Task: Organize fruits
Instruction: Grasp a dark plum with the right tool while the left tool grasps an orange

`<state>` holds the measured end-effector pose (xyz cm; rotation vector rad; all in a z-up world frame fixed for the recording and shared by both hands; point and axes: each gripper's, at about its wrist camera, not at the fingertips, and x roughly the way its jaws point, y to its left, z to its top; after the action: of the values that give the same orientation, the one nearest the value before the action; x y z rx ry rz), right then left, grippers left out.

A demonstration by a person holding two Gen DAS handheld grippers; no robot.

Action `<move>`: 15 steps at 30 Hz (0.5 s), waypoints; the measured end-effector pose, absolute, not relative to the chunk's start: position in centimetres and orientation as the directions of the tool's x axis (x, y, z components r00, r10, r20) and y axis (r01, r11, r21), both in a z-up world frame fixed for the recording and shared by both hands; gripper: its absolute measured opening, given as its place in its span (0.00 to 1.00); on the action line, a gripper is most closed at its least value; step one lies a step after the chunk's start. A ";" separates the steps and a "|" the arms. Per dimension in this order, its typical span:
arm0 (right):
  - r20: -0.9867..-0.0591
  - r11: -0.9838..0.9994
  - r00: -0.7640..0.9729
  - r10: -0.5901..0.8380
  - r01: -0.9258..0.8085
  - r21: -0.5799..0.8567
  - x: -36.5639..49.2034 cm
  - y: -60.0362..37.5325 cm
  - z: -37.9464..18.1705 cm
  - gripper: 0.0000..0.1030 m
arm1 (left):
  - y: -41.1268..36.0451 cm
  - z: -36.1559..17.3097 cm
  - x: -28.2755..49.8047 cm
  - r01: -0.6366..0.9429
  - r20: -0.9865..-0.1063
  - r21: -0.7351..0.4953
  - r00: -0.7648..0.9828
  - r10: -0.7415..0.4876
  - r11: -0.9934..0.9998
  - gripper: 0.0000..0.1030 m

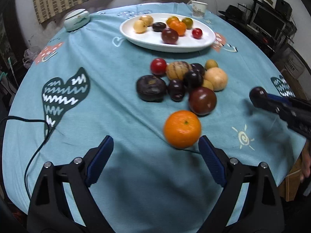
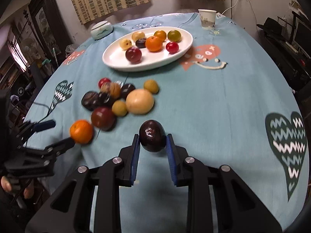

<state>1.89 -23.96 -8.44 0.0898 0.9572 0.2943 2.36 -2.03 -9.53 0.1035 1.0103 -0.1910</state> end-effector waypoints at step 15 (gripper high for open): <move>-0.813 0.962 0.515 0.272 -0.168 0.216 1.3 -24.9 -10.8 0.29 | -4.9 -11.7 3.4 0.258 -0.855 -0.021 0.497 -0.151 0.966 0.45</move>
<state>1.35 -24.94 -10.76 0.1149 0.9957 0.2648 3.35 -4.86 -11.65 0.1149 1.0219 -0.2479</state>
